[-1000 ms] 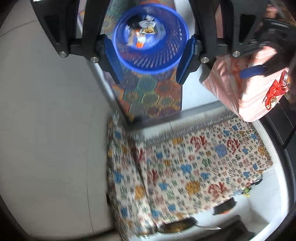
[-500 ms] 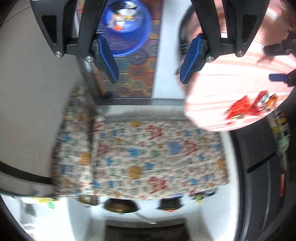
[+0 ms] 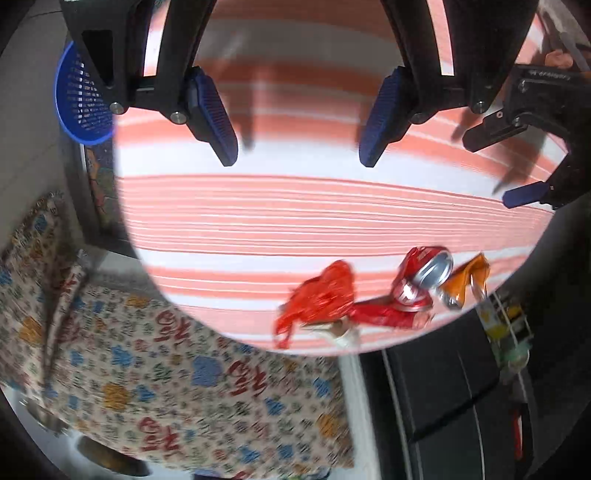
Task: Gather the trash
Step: 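Move both open tools back over the table, then lower the open left tool onto the crushed orange Fanta can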
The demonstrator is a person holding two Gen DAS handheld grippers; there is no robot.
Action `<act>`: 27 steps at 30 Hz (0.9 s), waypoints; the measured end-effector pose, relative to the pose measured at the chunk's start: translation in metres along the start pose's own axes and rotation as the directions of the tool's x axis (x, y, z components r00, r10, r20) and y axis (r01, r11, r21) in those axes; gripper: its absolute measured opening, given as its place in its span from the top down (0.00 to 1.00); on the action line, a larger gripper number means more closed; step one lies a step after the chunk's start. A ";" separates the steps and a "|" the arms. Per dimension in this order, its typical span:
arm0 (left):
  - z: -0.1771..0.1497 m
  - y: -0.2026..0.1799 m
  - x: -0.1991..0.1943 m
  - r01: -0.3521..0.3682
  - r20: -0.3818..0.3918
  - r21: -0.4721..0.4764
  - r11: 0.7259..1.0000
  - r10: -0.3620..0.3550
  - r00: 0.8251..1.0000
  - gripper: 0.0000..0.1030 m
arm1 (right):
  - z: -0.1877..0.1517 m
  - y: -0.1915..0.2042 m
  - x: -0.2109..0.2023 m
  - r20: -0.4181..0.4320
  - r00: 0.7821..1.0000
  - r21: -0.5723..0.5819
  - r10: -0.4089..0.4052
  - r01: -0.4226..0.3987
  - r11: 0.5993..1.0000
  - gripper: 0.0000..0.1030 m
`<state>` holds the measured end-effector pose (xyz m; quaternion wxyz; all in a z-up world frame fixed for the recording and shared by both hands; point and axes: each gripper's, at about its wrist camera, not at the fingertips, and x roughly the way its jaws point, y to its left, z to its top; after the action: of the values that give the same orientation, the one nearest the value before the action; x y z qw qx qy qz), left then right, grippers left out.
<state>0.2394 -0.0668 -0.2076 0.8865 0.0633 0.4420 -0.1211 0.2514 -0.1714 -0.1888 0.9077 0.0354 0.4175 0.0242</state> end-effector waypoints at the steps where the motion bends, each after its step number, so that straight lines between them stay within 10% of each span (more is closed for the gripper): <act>1: 0.000 0.005 0.003 0.004 -0.004 -0.011 1.000 -0.004 1.000 0.04 | 0.002 0.006 0.007 -0.009 1.000 -0.005 -0.007 0.007 1.000 0.32; 27: 0.003 0.079 0.015 0.026 -0.037 0.046 0.999 -0.024 0.999 0.00 | 0.018 0.027 0.043 -0.033 0.997 -0.002 -0.072 0.072 0.997 0.16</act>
<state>0.2718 0.0060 -0.2179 0.8751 0.0806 0.4558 -0.1414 0.2927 -0.1417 -0.2076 0.9008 0.0198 0.4336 -0.0077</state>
